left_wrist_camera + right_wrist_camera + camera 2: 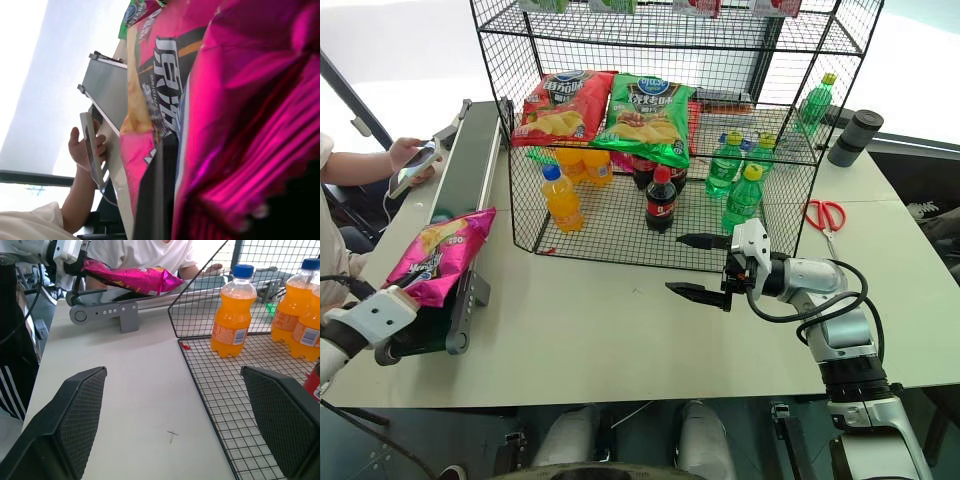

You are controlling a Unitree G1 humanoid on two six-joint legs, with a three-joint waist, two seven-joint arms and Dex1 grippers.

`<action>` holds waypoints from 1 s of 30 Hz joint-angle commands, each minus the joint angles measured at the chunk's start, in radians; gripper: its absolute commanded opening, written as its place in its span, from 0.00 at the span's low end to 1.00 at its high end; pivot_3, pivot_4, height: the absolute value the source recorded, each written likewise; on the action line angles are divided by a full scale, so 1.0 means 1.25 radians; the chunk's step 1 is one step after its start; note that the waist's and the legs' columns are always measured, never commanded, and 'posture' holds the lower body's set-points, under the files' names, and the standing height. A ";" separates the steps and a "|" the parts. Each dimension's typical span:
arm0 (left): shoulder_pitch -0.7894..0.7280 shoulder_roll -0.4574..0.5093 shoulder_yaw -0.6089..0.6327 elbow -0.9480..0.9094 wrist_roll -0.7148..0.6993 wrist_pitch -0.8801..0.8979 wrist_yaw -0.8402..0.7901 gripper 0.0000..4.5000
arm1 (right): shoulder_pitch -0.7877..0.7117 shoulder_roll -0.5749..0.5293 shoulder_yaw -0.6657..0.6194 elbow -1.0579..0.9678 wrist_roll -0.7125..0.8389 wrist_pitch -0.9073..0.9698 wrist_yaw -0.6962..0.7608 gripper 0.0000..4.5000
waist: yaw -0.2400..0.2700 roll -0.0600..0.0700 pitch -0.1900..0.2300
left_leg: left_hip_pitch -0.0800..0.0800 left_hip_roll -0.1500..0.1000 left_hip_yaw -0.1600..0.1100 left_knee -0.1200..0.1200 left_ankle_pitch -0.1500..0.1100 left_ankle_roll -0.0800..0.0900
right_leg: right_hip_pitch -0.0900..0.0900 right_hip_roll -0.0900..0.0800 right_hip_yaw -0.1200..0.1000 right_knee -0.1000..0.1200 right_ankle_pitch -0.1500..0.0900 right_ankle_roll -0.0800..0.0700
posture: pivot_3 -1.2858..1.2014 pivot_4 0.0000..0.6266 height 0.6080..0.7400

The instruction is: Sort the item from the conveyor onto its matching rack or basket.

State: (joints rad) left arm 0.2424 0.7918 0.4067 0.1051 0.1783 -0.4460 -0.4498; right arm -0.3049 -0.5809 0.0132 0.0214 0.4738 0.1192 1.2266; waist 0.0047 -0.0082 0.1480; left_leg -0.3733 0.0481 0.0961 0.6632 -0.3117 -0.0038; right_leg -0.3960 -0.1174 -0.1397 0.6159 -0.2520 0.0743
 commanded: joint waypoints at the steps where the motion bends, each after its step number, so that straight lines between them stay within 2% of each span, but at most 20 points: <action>1: -0.024 0.003 0.020 -0.037 -0.055 0.014 0.001 0.01 | -0.016 -0.004 -0.019 -0.010 -0.002 -0.020 -0.003 1.00 | 0.000 0.000 0.000 | 0.000 0.000 0.000 0.000 0.000 0.000 | 0.000 0.000 0.000 0.000 0.000 0.000 | 0.52 0.24 1.00; 5: -0.052 -0.019 0.056 -0.102 -0.281 0.102 -0.086 0.01 | -0.012 -0.005 -0.019 -0.010 -0.004 -0.024 -0.007 1.00 | 0.001 0.000 0.000 | 0.000 0.000 0.000 0.000 0.000 0.000 | 0.000 0.000 0.000 0.000 0.000 0.000 | 0.52 0.24 1.00; 8: -0.040 0.004 0.124 -0.233 -0.645 0.307 -0.236 0.01 | -0.009 -0.010 -0.020 -0.010 -0.004 -0.024 -0.006 1.00 | -0.001 0.000 0.000 | 0.000 0.000 0.000 0.000 0.000 0.000 | 0.000 0.000 0.000 0.000 0.000 0.000 | 0.52 0.24 1.00; 11: 0.001 0.045 0.189 -0.317 -0.861 0.484 -0.331 0.01 | -0.011 -0.015 -0.024 -0.007 -0.003 -0.022 -0.002 1.00 | -0.012 0.000 0.000 | 0.000 0.000 0.000 0.000 0.000 -0.001 | 0.001 0.000 0.000 0.000 0.000 0.000 | 0.52 0.24 1.00; 13: 0.044 0.107 0.240 -0.364 -1.048 0.662 -0.388 0.01 | -0.012 -0.022 -0.027 -0.012 0.005 -0.001 0.001 1.00 | -0.016 0.000 0.001 | 0.001 0.000 -0.001 0.000 0.000 -0.001 | 0.001 0.000 0.000 0.000 0.000 0.000 | 0.52 0.24 1.00; 14: 0.055 0.127 0.256 -0.377 -1.105 0.719 -0.401 0.01 | -0.012 -0.024 -0.027 -0.015 0.009 0.011 0.000 1.00 | -0.017 0.000 0.001 | 0.001 0.000 -0.001 0.000 0.001 -0.001 | 0.001 0.000 0.000 0.000 0.000 0.000 | 0.52 0.24 1.00; 16: 0.058 0.157 0.259 -0.417 -1.205 0.806 -0.411 0.01 | -0.004 -0.031 -0.033 -0.049 0.056 0.079 0.000 1.00 | -0.016 0.002 0.001 | 0.001 0.000 -0.001 0.000 0.001 -0.001 | 0.001 0.002 0.000 0.001 0.000 0.000 | 0.52 0.24 1.00; 18: 0.040 0.176 0.216 -0.449 -1.322 0.892 -0.403 0.01 | 0.010 -0.048 -0.050 -0.113 0.158 0.219 -0.012 1.00 | -0.012 0.002 0.001 | 0.001 0.000 -0.001 0.000 0.001 -0.002 | 0.001 0.003 0.000 0.001 0.000 0.000 | 0.52 0.24 1.00; 21: -0.031 0.162 0.103 -0.465 -1.378 0.956 -0.410 0.01 | 0.044 -0.115 -0.060 -0.221 0.318 0.452 -0.023 1.00 | -0.006 0.004 0.002 | 0.000 -0.001 -0.003 0.000 0.001 -0.001 | 0.002 0.003 0.000 0.000 0.000 0.000 | 0.52 0.24 1.00; 24: -0.151 0.120 -0.013 -0.422 -1.434 1.015 -0.388 0.01 | 0.068 -0.137 -0.076 -0.288 0.403 0.546 -0.063 1.00 | 0.000 0.002 0.001 | 0.000 -0.001 -0.004 0.000 0.001 -0.001 | 0.002 0.003 0.000 -0.001 0.000 0.000 | 0.52 0.24 1.00; 28: -0.299 0.051 -0.150 -0.342 -1.341 1.057 -0.436 0.01 | 0.068 -0.141 -0.117 -0.322 0.495 0.624 -0.114 1.00 | 0.003 0.002 0.001 | 0.000 -0.001 -0.004 0.000 0.001 -0.001 | 0.002 0.004 0.000 0.000 0.000 -0.001 | 0.52 0.24 1.00; 30: -0.333 0.034 -0.171 -0.317 -1.319 1.073 -0.461 0.01 | 0.066 -0.134 -0.119 -0.331 0.504 0.639 -0.143 1.00 | 0.003 0.001 0.001 | 0.000 -0.002 -0.004 0.001 0.001 -0.001 | 0.002 0.004 0.001 -0.001 0.000 -0.001 | 0.52 0.24 1.00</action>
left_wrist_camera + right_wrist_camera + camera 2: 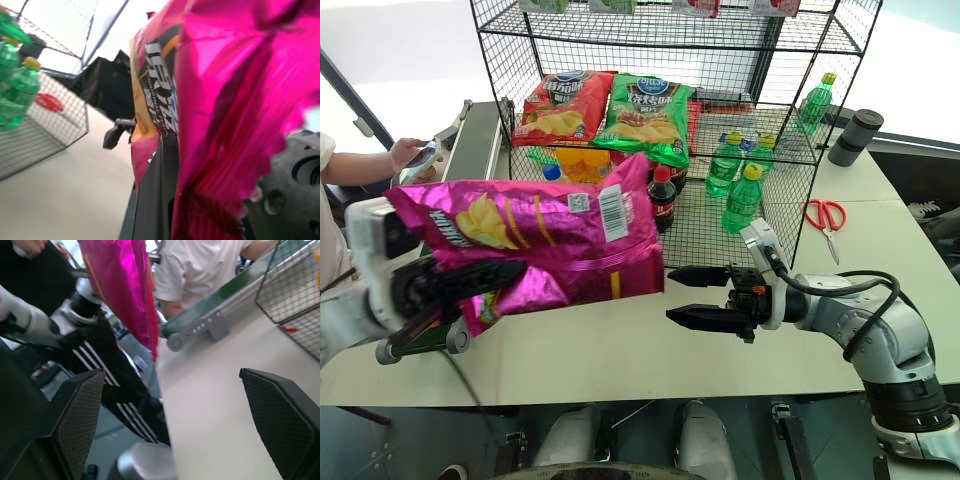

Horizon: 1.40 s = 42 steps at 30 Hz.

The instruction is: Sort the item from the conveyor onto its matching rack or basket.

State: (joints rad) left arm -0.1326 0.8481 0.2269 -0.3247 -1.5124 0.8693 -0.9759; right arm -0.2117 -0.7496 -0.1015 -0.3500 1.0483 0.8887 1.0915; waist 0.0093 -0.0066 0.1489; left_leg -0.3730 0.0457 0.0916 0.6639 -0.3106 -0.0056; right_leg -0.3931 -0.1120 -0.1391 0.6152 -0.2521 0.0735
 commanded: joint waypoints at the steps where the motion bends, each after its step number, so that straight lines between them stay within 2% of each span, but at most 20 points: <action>1: -0.052 -0.022 -0.040 0.041 0.048 0.025 -0.052 0.01 | -0.013 0.015 -0.029 -0.038 0.053 0.026 -0.058 1.00 | 0.000 0.000 0.000 | 0.000 -0.001 0.000 0.000 0.000 0.000 | 0.000 0.000 0.000 0.000 0.000 0.000 | 0.52 0.24 1.00; 6: -0.096 -0.069 -0.089 0.066 0.138 0.019 -0.094 0.01 | -0.029 0.035 -0.032 -0.061 0.123 0.072 -0.121 1.00 | 0.003 -0.001 0.000 | -0.001 -0.001 0.000 0.000 0.000 0.000 | -0.001 0.000 0.000 -0.001 0.000 0.000 | 0.52 0.24 1.00; 11: -0.105 -0.124 -0.114 0.041 0.238 -0.032 -0.101 0.01 | -0.033 0.030 0.003 -0.065 0.114 0.105 -0.137 1.00 | 0.003 -0.001 0.000 | -0.001 0.000 0.000 0.000 0.000 0.000 | 0.000 0.000 0.000 -0.001 0.000 0.000 | 0.52 0.24 1.00; 14: -0.104 -0.141 -0.110 0.024 0.266 -0.045 -0.104 0.00 | -0.042 0.045 0.024 -0.059 0.094 0.101 -0.148 0.81 | 0.002 -0.001 0.000 | -0.001 0.000 -0.001 0.000 0.000 0.000 | 0.000 0.000 0.000 -0.001 0.000 0.000 | 0.52 0.24 1.00; 15: -0.102 -0.144 -0.108 0.021 0.275 -0.049 -0.104 0.00 | -0.045 0.050 0.030 -0.053 0.083 0.097 -0.150 0.71 | 0.002 -0.001 0.000 | -0.001 0.000 -0.001 0.000 0.000 0.000 | 0.000 0.000 0.000 -0.001 0.000 0.000 | 0.52 0.24 1.00; 20: -0.086 -0.143 -0.086 0.020 0.280 -0.040 -0.105 0.00 | -0.057 0.058 0.042 -0.024 0.032 0.067 -0.143 0.15 | 0.003 -0.001 0.000 | -0.001 0.000 -0.001 0.000 0.000 0.000 | 0.000 0.000 0.000 -0.001 0.000 0.000 | 0.52 0.24 1.00; 21: -0.084 -0.149 -0.074 0.029 0.282 -0.043 -0.085 0.06 | -0.058 0.057 0.040 -0.021 0.024 0.060 -0.141 0.06 | 0.003 -0.001 0.000 | -0.001 0.000 0.000 0.000 0.000 0.000 | 0.000 0.000 0.000 -0.001 0.000 0.000 | 0.52 0.24 1.00; 23: -0.075 -0.147 -0.058 0.040 0.293 -0.049 -0.076 0.20 | -0.050 0.043 0.035 -0.018 -0.009 0.029 -0.119 0.05 | 0.003 -0.001 0.000 | -0.001 0.000 -0.001 0.000 0.000 0.000 | 0.000 0.000 0.000 -0.001 0.000 0.000 | 0.52 0.24 1.00; 26: -0.054 -0.137 -0.043 0.042 0.330 -0.074 -0.085 0.55 | -0.020 0.011 0.023 -0.005 -0.097 -0.059 -0.079 0.05 | 0.003 -0.001 0.000 | -0.001 0.000 -0.001 0.000 0.000 0.000 | 0.000 0.000 0.000 -0.001 0.000 0.000 | 0.52 0.24 1.00; 27: -0.046 -0.134 -0.035 0.045 0.336 -0.078 -0.087 0.60 | -0.006 0.000 0.006 -0.002 -0.121 -0.089 -0.071 0.05 | 0.004 -0.001 0.000 | -0.001 0.000 -0.001 0.000 0.000 0.001 | 0.000 0.000 0.000 -0.001 0.000 0.000 | 0.52 0.24 1.00; 28: -0.039 -0.132 -0.027 0.048 0.343 -0.085 -0.086 0.75 | 0.010 -0.007 -0.022 -0.004 -0.131 -0.113 -0.071 0.05 | 0.004 -0.001 0.000 | -0.001 0.000 -0.001 0.000 0.000 0.001 | 0.000 0.000 0.000 -0.001 0.000 0.000 | 0.52 0.24 1.00; 30: -0.030 -0.145 -0.013 0.056 0.371 -0.119 -0.079 0.97 | 0.044 -0.016 -0.089 -0.017 -0.137 -0.150 -0.080 0.05 | 0.004 -0.001 0.000 | -0.002 0.000 -0.001 0.000 0.000 0.001 | 0.000 0.000 0.000 -0.002 0.000 0.000 | 0.52 0.24 1.00; 31: -0.029 -0.155 -0.008 0.063 0.390 -0.141 -0.071 1.00 | 0.062 -0.018 -0.119 -0.028 -0.149 -0.177 -0.082 0.05 | 0.005 -0.001 0.000 | -0.002 0.000 -0.001 0.000 0.000 0.001 | 0.000 0.000 0.000 -0.002 0.000 0.000 | 0.52 0.24 1.00; 35: -0.042 -0.218 -0.018 0.060 0.492 -0.264 -0.025 1.00 | 0.069 0.017 -0.254 -0.051 -0.176 -0.308 -0.136 0.05 | 0.004 -0.001 0.000 | -0.001 0.000 0.000 0.000 0.000 0.001 | 0.000 -0.001 0.000 -0.002 0.000 0.000 | 0.52 0.24 1.00; 37: -0.057 -0.250 -0.029 0.061 0.521 -0.300 -0.012 1.00 | 0.066 0.023 -0.284 -0.055 -0.247 -0.391 -0.165 0.05 | 0.004 -0.001 0.000 | -0.001 0.000 0.000 0.000 0.000 0.000 | 0.000 0.000 0.000 -0.001 0.000 0.000 | 0.52 0.24 1.00; 40: -0.094 -0.291 -0.048 0.095 0.563 -0.336 0.010 1.00 | 0.025 0.040 -0.339 -0.035 -0.249 -0.434 -0.233 0.05 | 0.003 -0.001 0.000 | -0.001 0.000 0.000 0.000 0.000 0.000 | 0.000 0.000 0.000 -0.001 0.000 0.000 | 0.52 0.24 1.00; 42: -0.113 -0.313 -0.061 0.107 0.589 -0.361 0.012 1.00 | 0.013 0.036 -0.338 -0.014 -0.309 -0.490 -0.251 0.05 | 0.003 -0.001 0.000 | -0.001 0.000 0.000 0.000 0.000 0.000 | 0.000 0.000 0.000 -0.001 0.000 0.000 | 0.52 0.24 1.00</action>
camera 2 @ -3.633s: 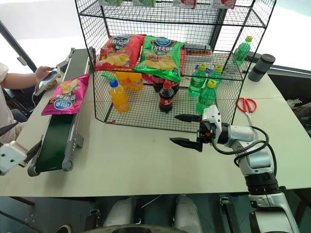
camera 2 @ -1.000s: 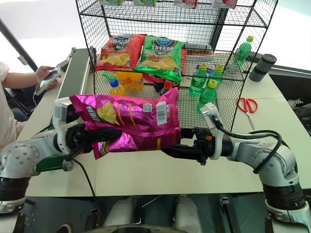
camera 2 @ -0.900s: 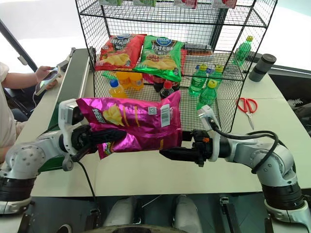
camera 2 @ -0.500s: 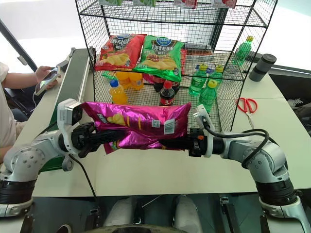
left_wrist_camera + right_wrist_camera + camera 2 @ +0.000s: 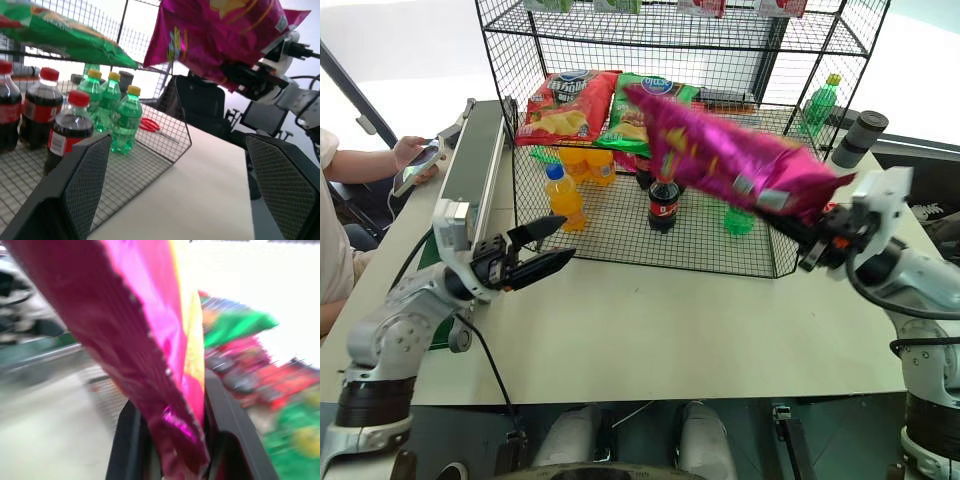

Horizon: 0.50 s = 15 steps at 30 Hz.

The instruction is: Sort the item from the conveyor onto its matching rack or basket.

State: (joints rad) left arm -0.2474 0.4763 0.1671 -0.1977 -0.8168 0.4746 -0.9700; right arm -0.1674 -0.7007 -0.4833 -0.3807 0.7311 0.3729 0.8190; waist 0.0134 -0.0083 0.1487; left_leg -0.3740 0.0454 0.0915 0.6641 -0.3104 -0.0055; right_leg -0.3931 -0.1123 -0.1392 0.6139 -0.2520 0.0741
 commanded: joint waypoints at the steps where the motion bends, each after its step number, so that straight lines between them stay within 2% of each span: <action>1: -0.027 -0.024 -0.018 0.008 0.047 -0.061 0.008 1.00 | -0.028 -0.004 -0.026 0.021 -0.079 -0.097 -0.039 0.05 | -0.001 0.000 0.000 | 0.000 0.000 0.000 0.000 0.000 0.000 | 0.000 0.000 0.000 0.000 0.000 0.000 | 0.52 0.24 1.00; 5: -0.051 -0.061 -0.048 0.009 0.102 -0.111 0.034 1.00 | -0.069 -0.054 0.045 0.138 -0.360 -0.339 -0.090 0.05 | -0.001 0.000 0.000 | 0.000 -0.002 0.001 0.000 0.000 0.000 | 0.000 0.000 0.000 0.000 0.000 0.000 | 0.52 0.24 1.00; 8: -0.057 -0.089 -0.061 -0.011 0.126 -0.133 0.067 1.00 | -0.130 -0.099 0.123 0.233 -0.597 -0.455 -0.219 0.05 | -0.004 0.000 0.000 | 0.001 -0.002 0.001 0.000 0.001 -0.002 | 0.000 0.000 0.000 0.000 0.000 0.000 | 0.52 0.24 1.00; 10: -0.054 -0.105 -0.075 -0.028 0.161 -0.164 0.091 1.00 | -0.168 -0.118 0.176 0.277 -0.716 -0.472 -0.290 0.05 | -0.006 0.000 0.000 | 0.001 -0.002 0.002 0.000 0.004 -0.006 | 0.000 0.000 0.001 0.001 0.000 0.000 | 0.52 0.24 1.00; 15: -0.031 -0.135 -0.106 -0.072 0.170 -0.167 0.124 1.00 | -0.257 -0.117 0.278 0.356 -0.858 -0.471 -0.364 0.05 | -0.007 0.000 0.000 | 0.001 0.000 0.002 0.000 0.004 -0.007 | -0.001 0.000 0.001 0.001 0.000 0.000 | 0.52 0.24 1.00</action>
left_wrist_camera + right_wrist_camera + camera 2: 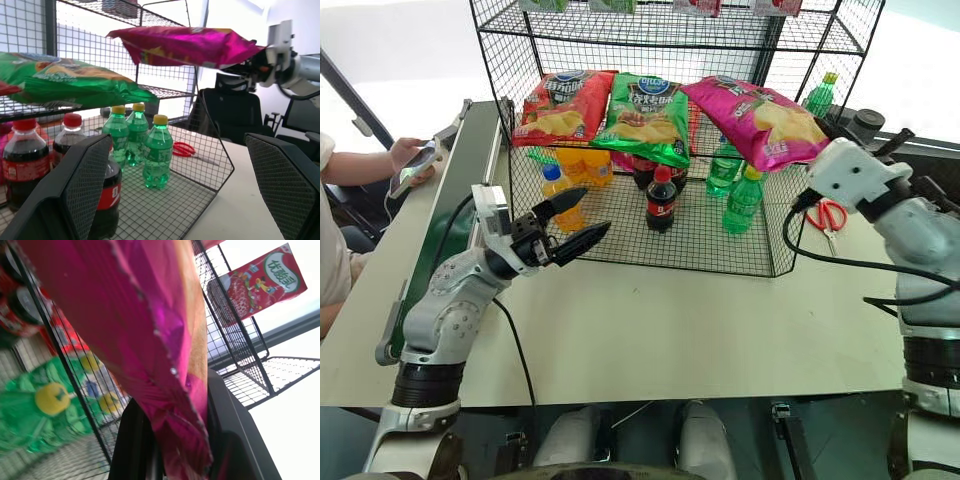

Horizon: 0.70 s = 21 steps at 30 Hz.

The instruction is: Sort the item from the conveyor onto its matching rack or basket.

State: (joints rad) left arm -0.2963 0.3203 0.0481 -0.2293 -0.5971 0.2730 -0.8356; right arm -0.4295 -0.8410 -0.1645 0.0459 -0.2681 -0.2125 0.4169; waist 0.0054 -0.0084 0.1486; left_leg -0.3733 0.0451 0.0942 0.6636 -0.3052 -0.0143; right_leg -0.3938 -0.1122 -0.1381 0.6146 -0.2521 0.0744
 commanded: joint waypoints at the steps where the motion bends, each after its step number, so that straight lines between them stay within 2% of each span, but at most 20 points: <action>1: 0.009 -0.017 -0.015 -0.052 0.009 -0.021 0.026 1.00 | -0.067 -0.001 0.034 0.028 -0.080 0.006 -0.063 0.05 | 0.000 0.000 0.000 | 0.000 0.001 0.000 0.000 0.000 0.000 | 0.000 0.000 0.000 0.000 0.000 0.000 | 0.52 0.24 1.00; 14: 0.014 -0.045 -0.044 -0.076 0.015 -0.022 0.071 1.00 | -0.171 0.044 0.094 0.140 -0.163 0.156 -0.167 0.05 | 0.003 0.000 0.000 | 0.000 0.001 0.000 0.000 0.000 0.000 | 0.000 0.000 0.000 0.000 0.000 0.000 | 0.52 0.24 1.00; 21: 0.018 -0.040 -0.045 -0.067 0.022 -0.034 0.068 1.00 | -0.210 0.059 0.137 0.183 -0.173 0.187 -0.161 0.05 | -0.001 0.000 0.000 | 0.000 0.001 0.000 0.000 0.000 0.000 | 0.000 0.000 0.000 0.000 0.000 0.000 | 0.52 0.24 1.00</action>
State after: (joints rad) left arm -0.2714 0.2672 -0.0165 -0.2821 -0.5752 0.2516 -0.7504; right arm -0.6632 -0.7626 0.0146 0.2764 -0.4800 0.0177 0.2230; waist 0.0045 -0.0082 0.1487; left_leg -0.3737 0.0465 0.0939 0.6638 -0.3049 -0.0147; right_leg -0.3936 -0.1119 -0.1385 0.6143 -0.2521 0.0744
